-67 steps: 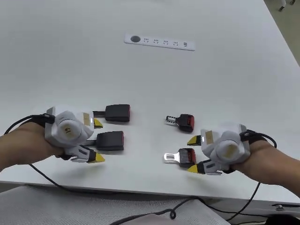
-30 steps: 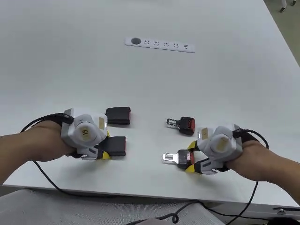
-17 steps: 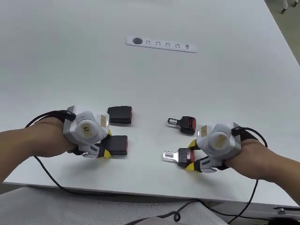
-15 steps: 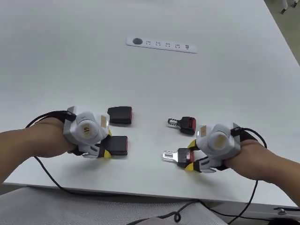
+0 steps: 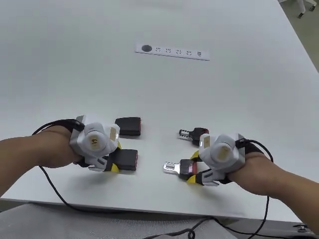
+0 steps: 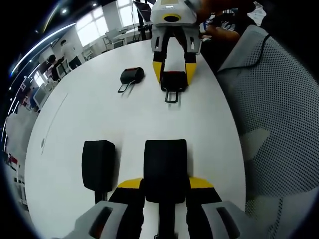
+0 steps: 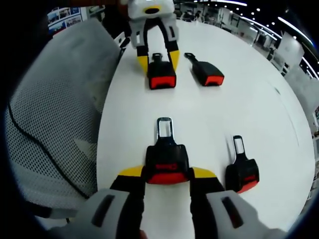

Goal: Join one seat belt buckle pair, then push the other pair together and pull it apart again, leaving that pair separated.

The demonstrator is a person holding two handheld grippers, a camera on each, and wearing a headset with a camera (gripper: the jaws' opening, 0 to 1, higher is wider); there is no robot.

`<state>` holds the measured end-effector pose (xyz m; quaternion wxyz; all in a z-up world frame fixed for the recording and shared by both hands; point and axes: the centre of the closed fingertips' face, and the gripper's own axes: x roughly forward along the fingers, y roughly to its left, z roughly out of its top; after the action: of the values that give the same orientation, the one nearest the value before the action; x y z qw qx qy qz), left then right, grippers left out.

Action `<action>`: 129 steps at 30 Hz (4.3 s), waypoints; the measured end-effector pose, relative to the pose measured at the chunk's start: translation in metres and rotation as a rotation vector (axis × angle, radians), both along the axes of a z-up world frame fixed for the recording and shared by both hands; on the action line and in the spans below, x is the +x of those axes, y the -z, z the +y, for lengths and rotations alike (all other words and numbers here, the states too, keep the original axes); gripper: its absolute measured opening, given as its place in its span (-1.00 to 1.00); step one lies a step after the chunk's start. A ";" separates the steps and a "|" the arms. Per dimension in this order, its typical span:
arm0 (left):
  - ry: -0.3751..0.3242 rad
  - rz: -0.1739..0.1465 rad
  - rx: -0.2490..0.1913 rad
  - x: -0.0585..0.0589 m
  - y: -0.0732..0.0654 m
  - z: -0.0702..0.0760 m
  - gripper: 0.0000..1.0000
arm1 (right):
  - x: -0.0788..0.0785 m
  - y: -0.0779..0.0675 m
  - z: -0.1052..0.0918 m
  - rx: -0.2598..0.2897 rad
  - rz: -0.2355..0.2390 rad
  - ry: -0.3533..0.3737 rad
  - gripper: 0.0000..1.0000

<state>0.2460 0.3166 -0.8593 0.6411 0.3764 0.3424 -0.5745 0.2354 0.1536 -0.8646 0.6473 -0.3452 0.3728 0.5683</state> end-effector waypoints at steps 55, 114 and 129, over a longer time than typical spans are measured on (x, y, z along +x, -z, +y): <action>-0.010 0.008 0.000 0.001 0.001 -0.001 -0.35 | 0.009 -0.001 0.082 0.119 -0.037 -0.030 -0.33; -0.002 0.016 0.013 0.000 0.001 -0.001 -0.33 | 0.011 -0.001 0.098 0.083 -0.055 -0.075 -0.30; -0.074 0.009 -0.070 0.010 -0.044 0.000 -0.34 | 0.007 -0.048 0.110 0.175 -0.084 -0.084 -0.32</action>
<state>0.2564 0.3166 -0.8154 0.6731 0.3384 0.3387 -0.5637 0.2419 0.2635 -0.8165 0.6657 -0.3262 0.2796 0.6102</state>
